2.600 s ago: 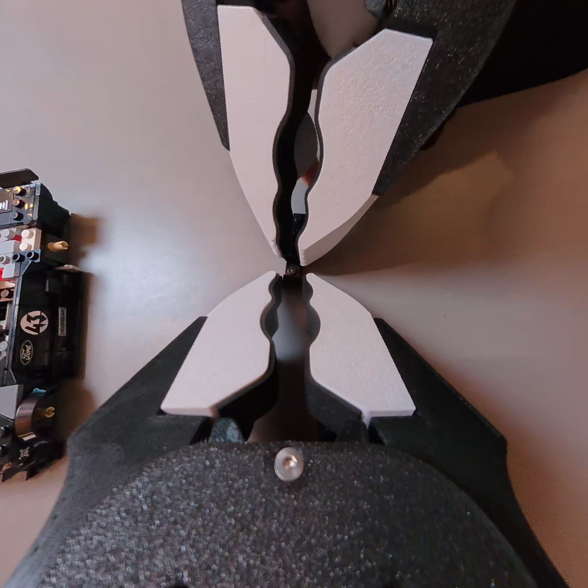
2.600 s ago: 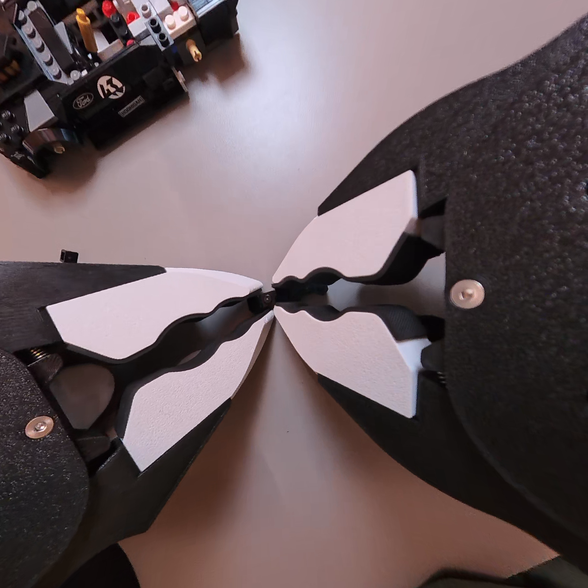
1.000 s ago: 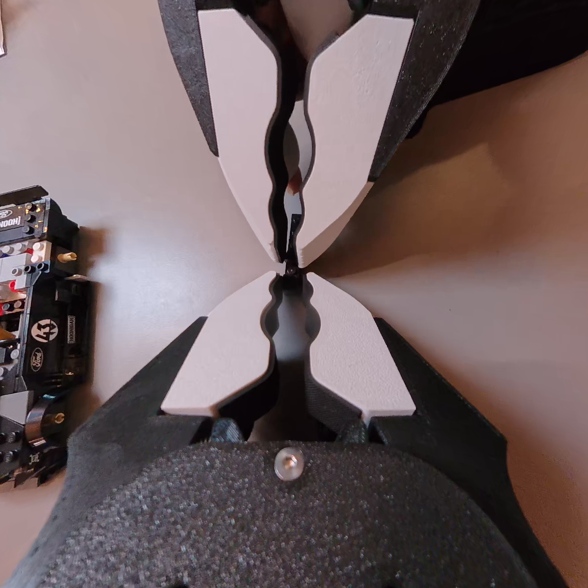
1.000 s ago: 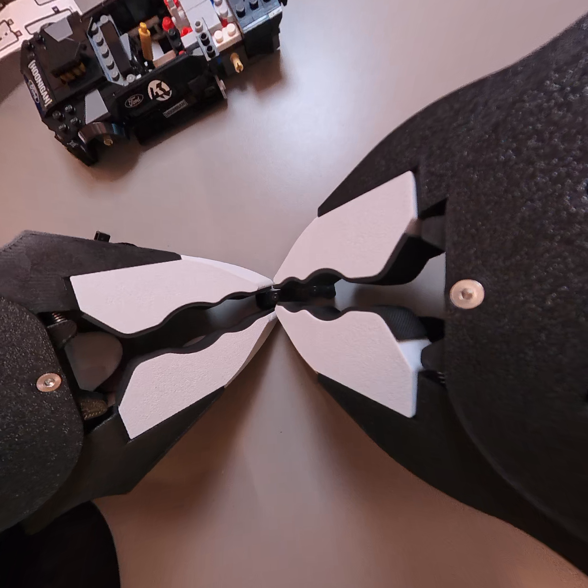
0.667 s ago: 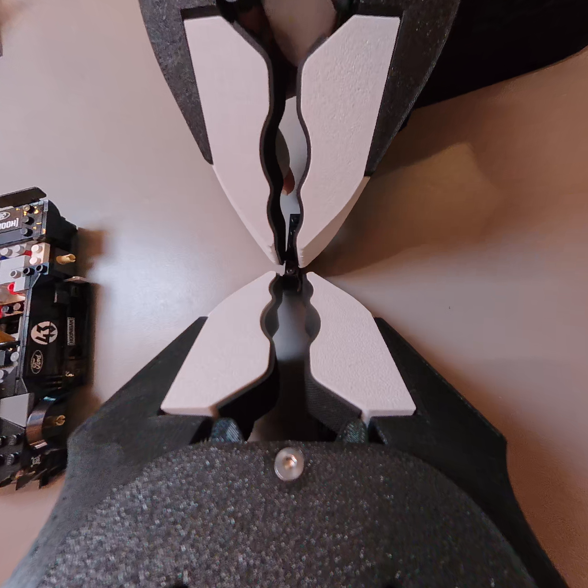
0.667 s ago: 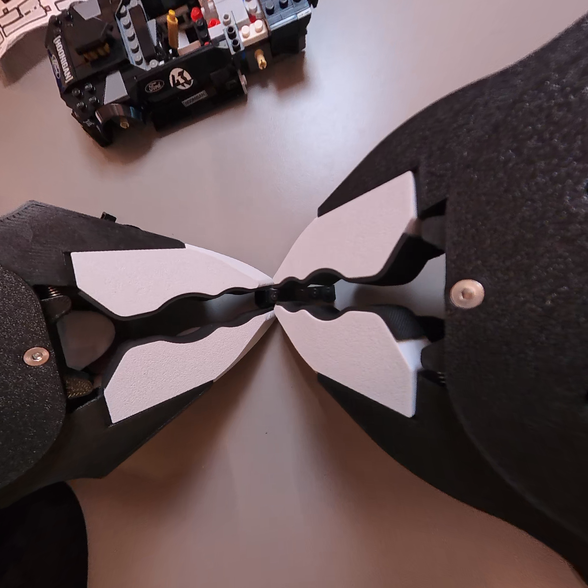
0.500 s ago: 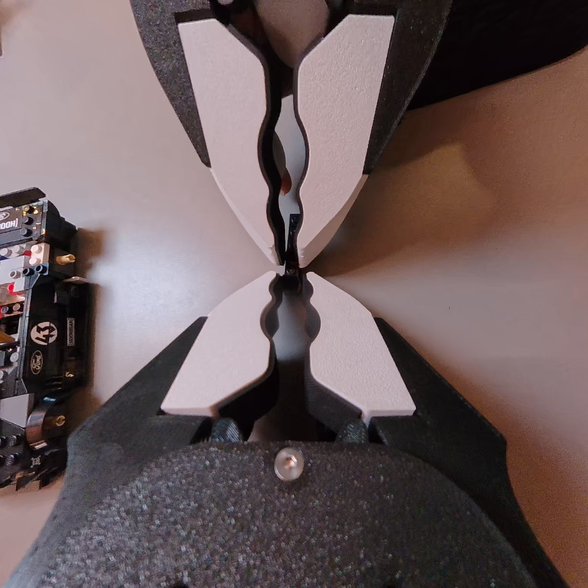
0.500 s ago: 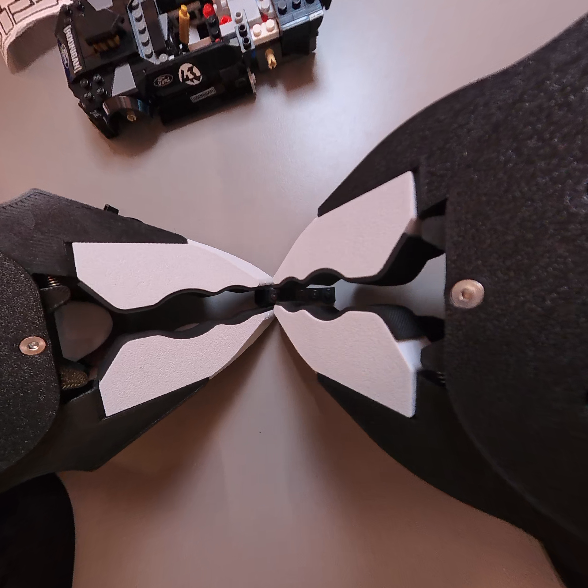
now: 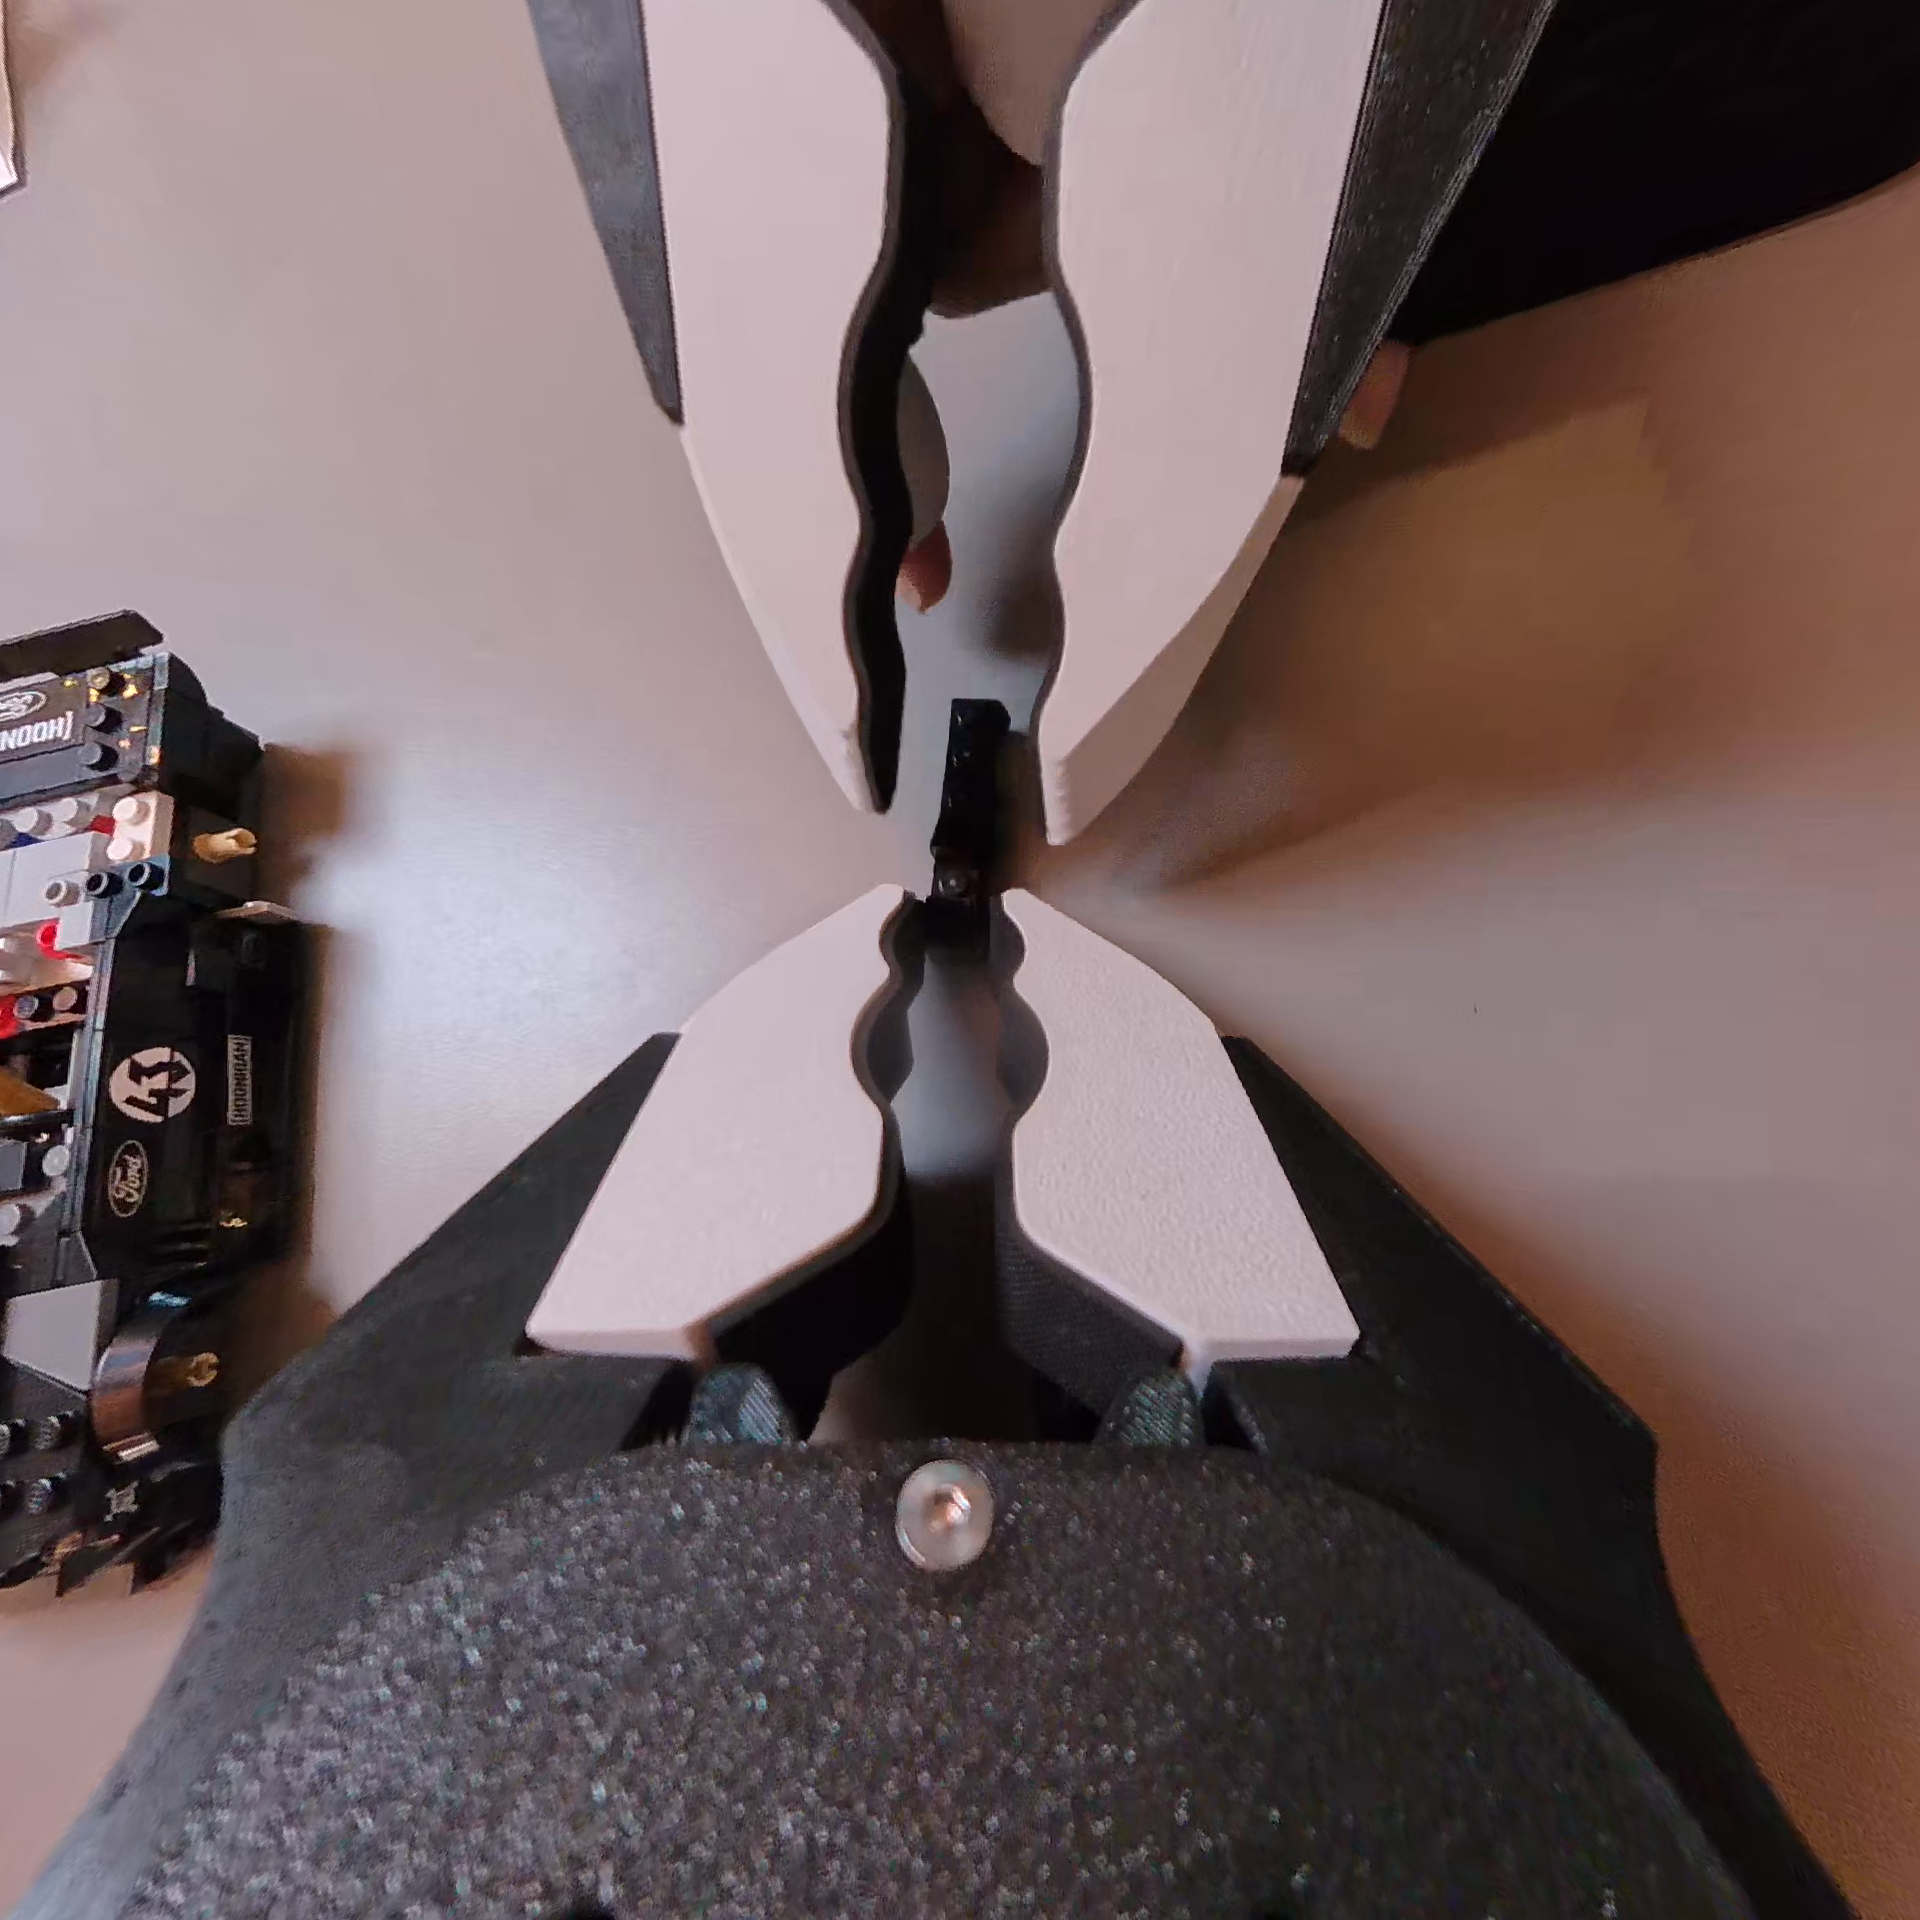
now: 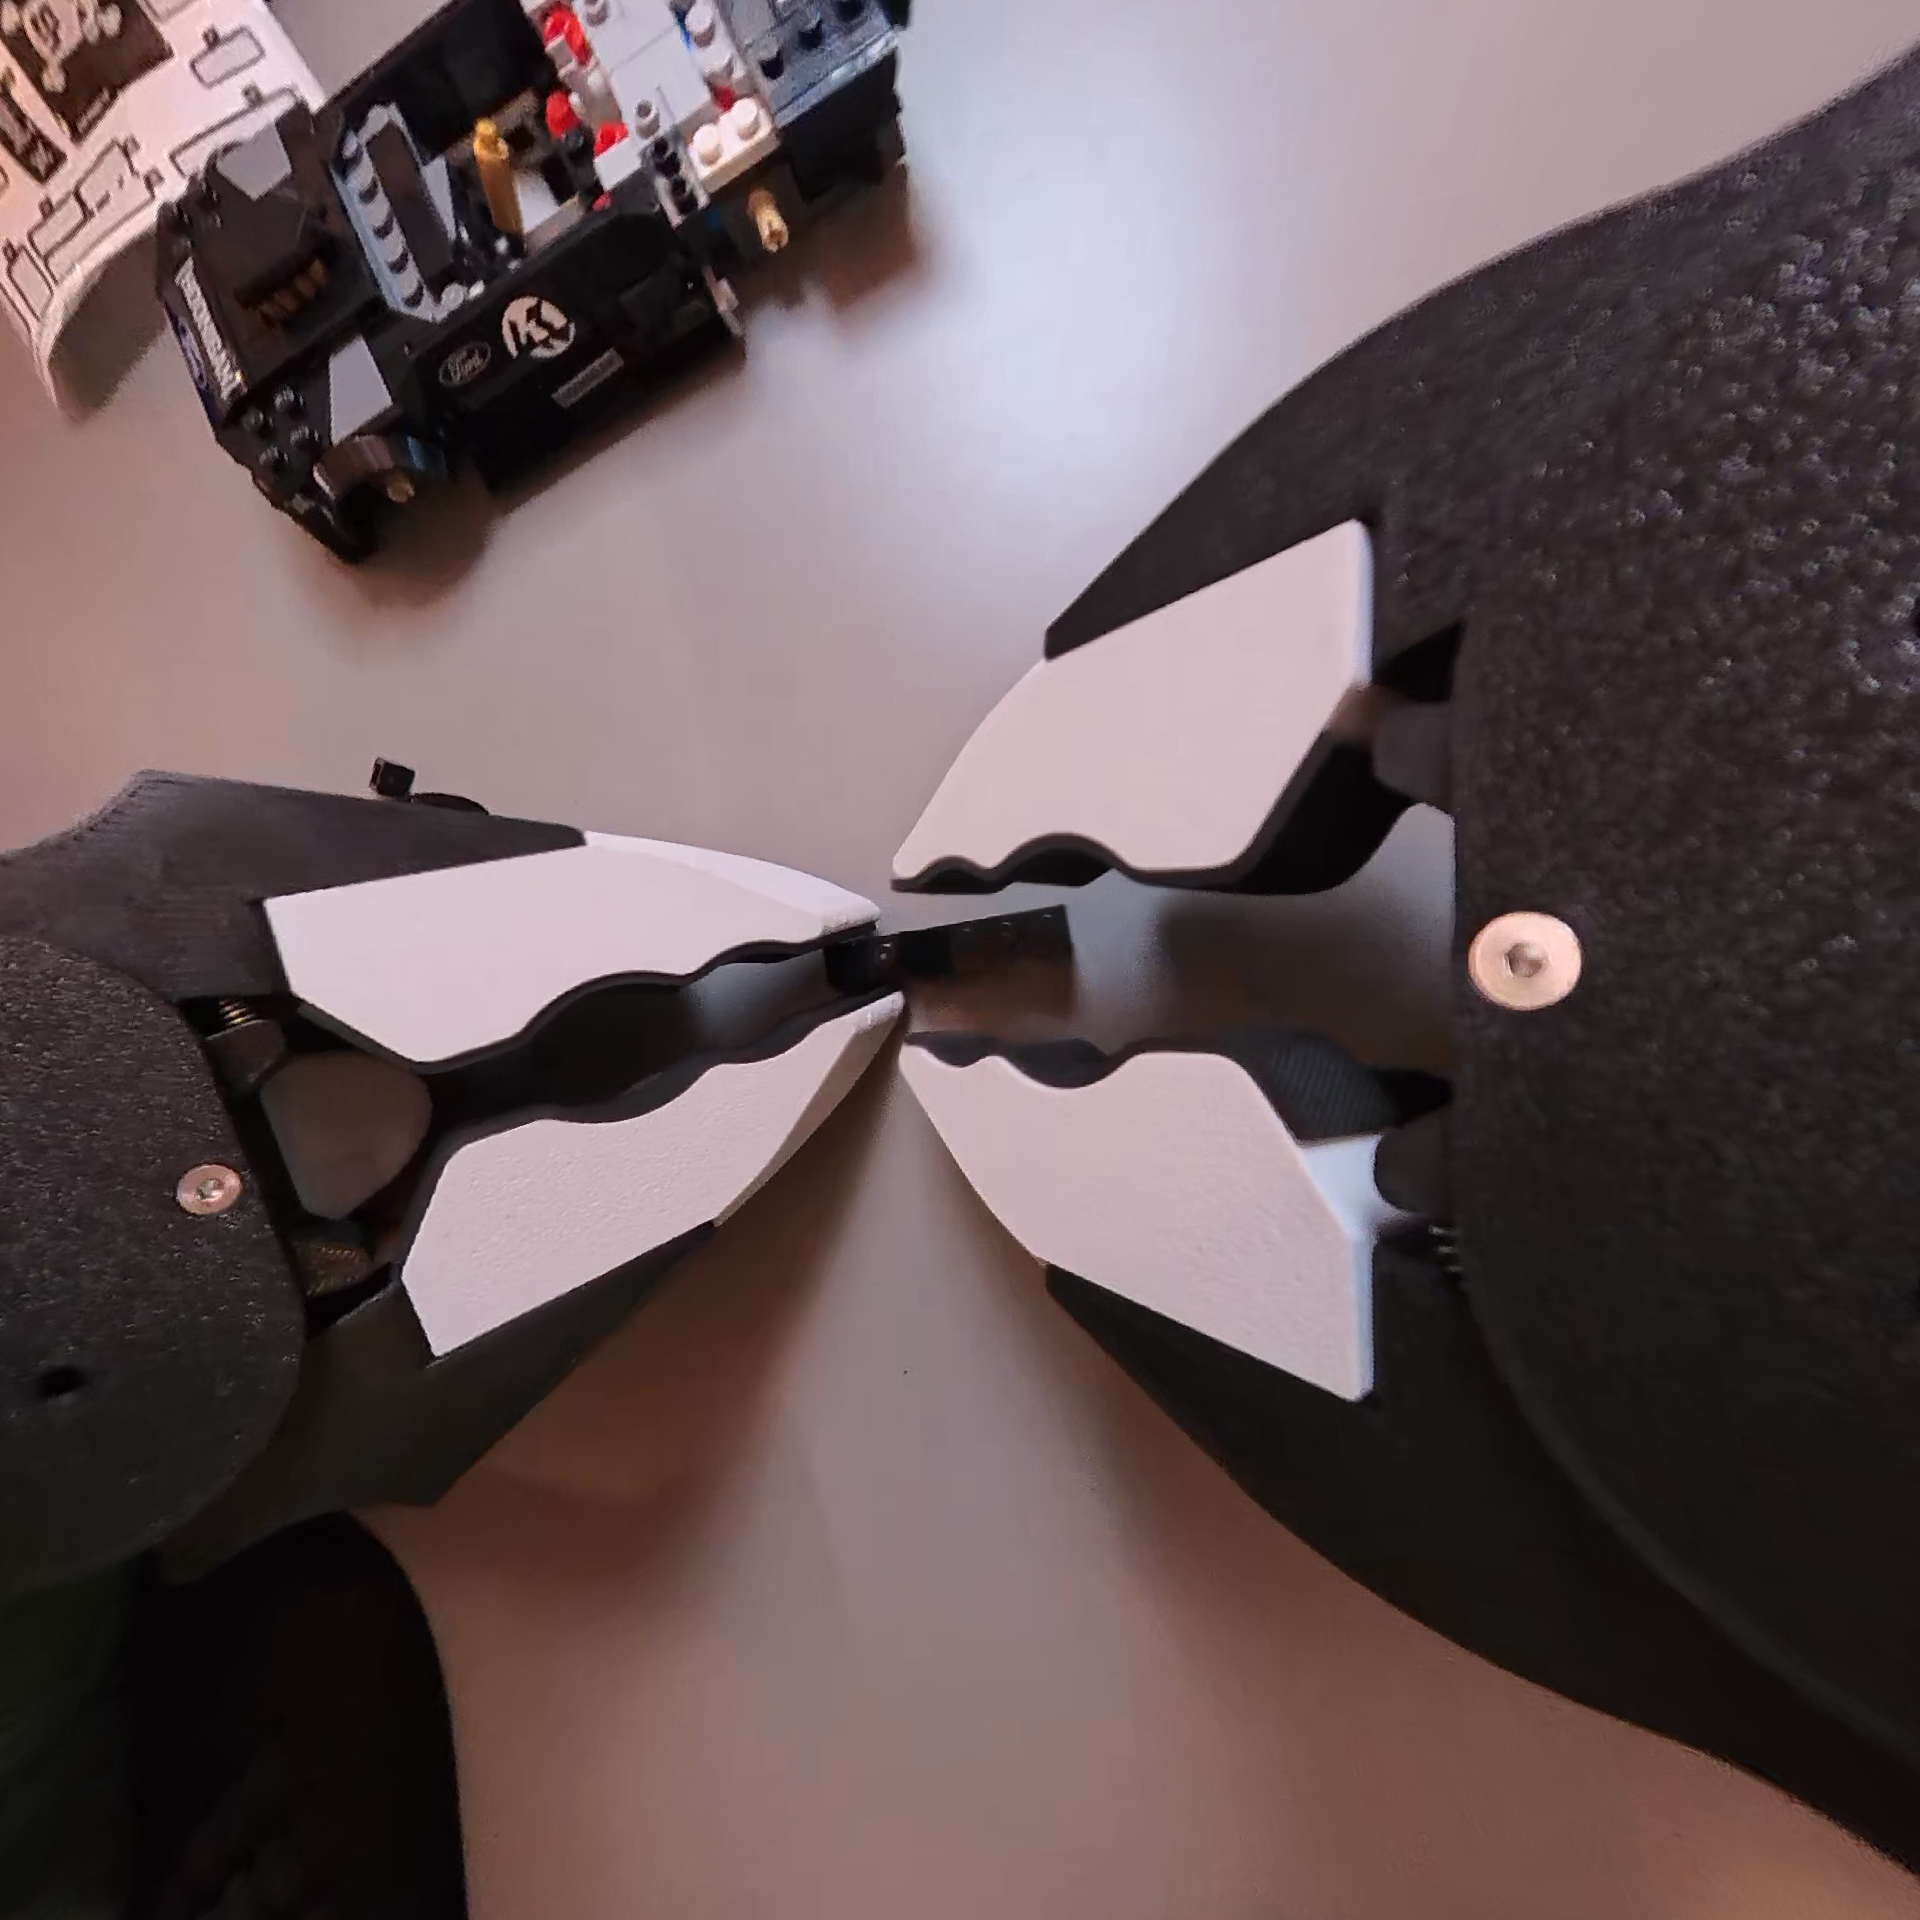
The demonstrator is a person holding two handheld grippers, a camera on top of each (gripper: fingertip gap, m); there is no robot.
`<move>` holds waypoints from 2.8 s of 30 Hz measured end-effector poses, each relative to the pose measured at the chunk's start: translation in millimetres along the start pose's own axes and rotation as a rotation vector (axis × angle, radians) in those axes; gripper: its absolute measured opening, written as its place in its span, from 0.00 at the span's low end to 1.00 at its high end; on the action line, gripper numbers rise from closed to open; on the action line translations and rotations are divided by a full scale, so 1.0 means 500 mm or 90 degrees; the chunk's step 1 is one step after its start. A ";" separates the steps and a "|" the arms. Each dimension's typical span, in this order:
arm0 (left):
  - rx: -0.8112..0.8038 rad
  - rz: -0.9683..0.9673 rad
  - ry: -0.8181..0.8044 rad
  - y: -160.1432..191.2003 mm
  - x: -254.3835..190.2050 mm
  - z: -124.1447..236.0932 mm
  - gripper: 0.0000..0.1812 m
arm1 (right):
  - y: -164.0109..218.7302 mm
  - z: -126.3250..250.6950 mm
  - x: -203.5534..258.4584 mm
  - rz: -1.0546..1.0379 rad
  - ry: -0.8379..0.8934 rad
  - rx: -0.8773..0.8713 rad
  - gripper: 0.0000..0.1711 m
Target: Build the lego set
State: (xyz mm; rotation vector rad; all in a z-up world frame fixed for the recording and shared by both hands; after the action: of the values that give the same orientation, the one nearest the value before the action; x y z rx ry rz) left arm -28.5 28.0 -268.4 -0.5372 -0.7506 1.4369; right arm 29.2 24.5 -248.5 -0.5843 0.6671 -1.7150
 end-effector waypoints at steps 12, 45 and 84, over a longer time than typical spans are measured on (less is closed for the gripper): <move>-0.001 0.002 0.005 0.000 0.000 0.000 0.07 | 0.010 0.001 0.004 -0.038 0.055 -0.025 0.07; -0.002 -0.010 0.023 0.000 0.001 0.000 0.07 | 0.005 -0.013 -0.009 0.101 -0.042 0.041 0.04; 0.018 0.046 -0.043 0.019 0.017 0.018 0.07 | 0.066 0.089 0.037 -0.044 0.174 -0.095 0.16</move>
State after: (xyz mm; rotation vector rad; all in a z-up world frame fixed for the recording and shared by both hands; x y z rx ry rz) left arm -42.1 36.0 -268.2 -0.5006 -0.7705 1.5367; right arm 78.5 -5.7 -238.9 -0.4841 0.9843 -1.8381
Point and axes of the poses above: each gripper's, where its closed fingertips meet, z back along the fingers, y out of its underside, x = y × z across the jaws, the point moved 4 cm from there along z, back along the fingers, and after that the axes turned 1 degree about -y, right-handed, at the moved point
